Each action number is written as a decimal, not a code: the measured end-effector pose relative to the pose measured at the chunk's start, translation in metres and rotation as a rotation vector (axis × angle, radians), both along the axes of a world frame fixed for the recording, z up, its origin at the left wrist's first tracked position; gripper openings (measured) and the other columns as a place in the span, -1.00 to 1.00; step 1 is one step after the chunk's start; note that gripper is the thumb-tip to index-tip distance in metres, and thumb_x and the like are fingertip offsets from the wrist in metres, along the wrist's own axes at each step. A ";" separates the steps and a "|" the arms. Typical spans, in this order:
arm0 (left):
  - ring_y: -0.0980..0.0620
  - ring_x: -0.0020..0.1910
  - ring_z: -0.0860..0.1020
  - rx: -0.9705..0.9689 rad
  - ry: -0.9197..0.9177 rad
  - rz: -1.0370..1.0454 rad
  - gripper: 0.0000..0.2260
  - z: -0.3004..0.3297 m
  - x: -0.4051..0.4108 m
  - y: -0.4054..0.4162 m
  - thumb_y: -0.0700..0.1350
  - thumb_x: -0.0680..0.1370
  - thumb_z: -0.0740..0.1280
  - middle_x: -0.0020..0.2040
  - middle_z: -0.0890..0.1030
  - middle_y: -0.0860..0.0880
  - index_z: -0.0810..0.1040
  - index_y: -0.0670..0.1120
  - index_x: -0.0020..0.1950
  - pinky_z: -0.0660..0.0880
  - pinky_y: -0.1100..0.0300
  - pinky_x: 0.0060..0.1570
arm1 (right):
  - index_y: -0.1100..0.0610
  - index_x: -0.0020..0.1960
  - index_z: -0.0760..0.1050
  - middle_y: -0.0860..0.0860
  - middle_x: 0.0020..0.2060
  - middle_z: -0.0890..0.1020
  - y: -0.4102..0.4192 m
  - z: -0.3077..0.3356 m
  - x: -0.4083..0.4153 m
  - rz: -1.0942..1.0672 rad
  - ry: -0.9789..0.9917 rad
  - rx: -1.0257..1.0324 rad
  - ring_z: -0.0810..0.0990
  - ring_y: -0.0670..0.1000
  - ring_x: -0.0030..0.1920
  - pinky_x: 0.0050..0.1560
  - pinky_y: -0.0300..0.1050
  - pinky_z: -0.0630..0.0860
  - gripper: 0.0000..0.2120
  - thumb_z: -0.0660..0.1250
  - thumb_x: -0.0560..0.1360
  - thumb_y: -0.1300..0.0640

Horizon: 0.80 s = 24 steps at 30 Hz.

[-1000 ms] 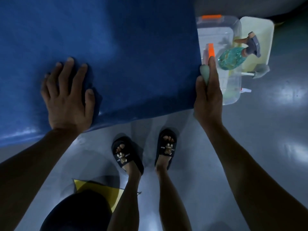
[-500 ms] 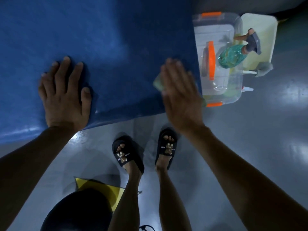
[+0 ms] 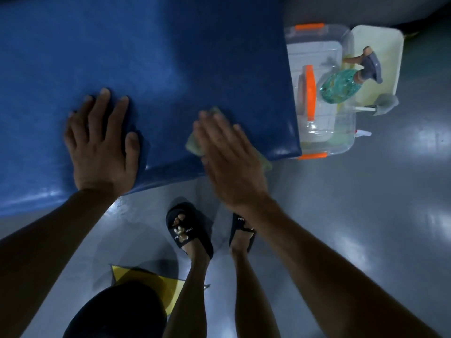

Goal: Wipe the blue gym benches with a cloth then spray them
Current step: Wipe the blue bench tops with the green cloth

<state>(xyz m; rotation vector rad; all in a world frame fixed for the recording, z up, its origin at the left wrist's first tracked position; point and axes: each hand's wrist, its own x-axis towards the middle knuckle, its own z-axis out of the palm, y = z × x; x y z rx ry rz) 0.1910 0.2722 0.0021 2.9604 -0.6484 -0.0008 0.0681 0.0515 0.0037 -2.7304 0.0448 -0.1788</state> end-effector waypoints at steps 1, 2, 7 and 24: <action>-0.24 0.57 0.15 -0.007 0.004 0.001 -0.48 0.000 0.000 0.000 0.11 0.65 0.01 0.62 0.17 -0.09 0.20 0.01 0.60 0.07 -0.25 0.50 | 0.19 0.58 0.22 0.11 0.57 0.23 -0.020 -0.002 0.000 -0.069 0.004 -0.017 0.13 0.10 0.60 0.58 0.08 0.08 -0.52 0.12 0.67 0.18; -0.24 0.57 0.15 -0.010 0.005 -0.001 -0.49 0.000 0.000 0.000 0.11 0.65 0.01 0.62 0.17 -0.09 0.20 0.00 0.59 0.07 -0.25 0.50 | 0.20 0.59 0.19 0.12 0.58 0.21 -0.041 -0.004 -0.002 -0.173 0.026 -0.025 0.11 0.10 0.60 0.58 0.09 0.07 -0.52 0.08 0.68 0.17; -0.21 0.57 0.14 0.003 0.002 -0.007 -0.49 0.001 0.000 0.001 0.11 0.65 0.02 0.61 0.17 -0.09 0.19 0.00 0.59 0.11 -0.25 0.47 | 0.15 0.61 0.14 0.05 0.57 0.26 -0.075 -0.010 0.008 -0.949 0.039 0.435 0.21 0.03 0.56 0.56 -0.04 0.12 -0.43 -0.10 0.67 -0.07; -0.23 0.57 0.13 -0.007 0.010 -0.008 -0.47 0.001 0.002 0.001 0.12 0.64 0.00 0.61 0.18 -0.11 0.22 -0.02 0.59 0.02 -0.20 0.51 | 0.24 0.58 0.19 0.15 0.58 0.21 -0.064 -0.004 0.004 -0.321 0.021 0.029 0.12 0.09 0.60 0.58 0.10 0.09 -0.50 0.12 0.66 0.22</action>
